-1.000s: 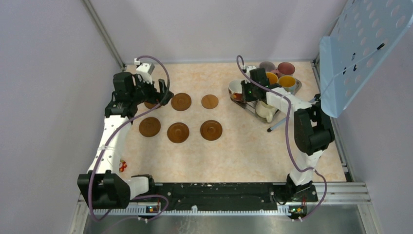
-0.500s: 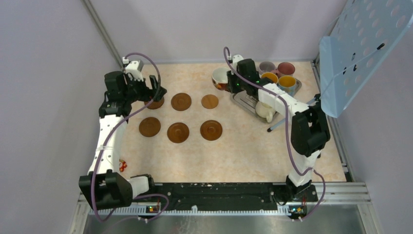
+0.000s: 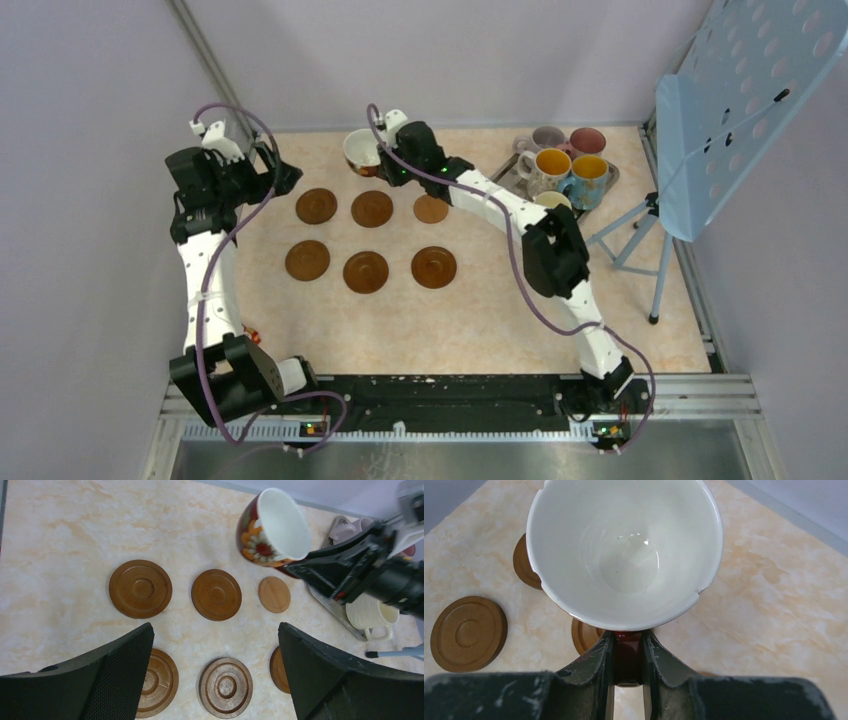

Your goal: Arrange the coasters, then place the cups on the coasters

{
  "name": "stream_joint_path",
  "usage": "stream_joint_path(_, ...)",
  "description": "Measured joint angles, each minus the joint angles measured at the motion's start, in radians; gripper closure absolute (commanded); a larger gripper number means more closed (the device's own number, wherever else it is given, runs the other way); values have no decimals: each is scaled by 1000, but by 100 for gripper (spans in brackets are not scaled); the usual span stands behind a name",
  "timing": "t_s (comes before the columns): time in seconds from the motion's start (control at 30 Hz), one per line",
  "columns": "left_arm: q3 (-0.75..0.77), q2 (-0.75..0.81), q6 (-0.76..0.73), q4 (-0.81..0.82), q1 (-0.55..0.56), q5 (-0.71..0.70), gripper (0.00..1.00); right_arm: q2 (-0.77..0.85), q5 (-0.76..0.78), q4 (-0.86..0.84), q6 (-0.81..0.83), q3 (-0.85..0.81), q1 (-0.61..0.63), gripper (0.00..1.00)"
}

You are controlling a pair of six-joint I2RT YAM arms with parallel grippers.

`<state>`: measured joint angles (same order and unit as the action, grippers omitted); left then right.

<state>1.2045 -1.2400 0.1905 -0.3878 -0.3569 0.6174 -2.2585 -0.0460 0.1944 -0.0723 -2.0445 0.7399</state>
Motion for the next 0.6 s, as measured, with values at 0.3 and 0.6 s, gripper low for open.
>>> stream_joint_path(0.3,-2,1,26,23,-46,30,1,-196,-1,-9,19,-184,85,100)
stream_joint_path(0.6,-8,1,45,36,-72,57,1,-262,1,-79,24,-266,149,100)
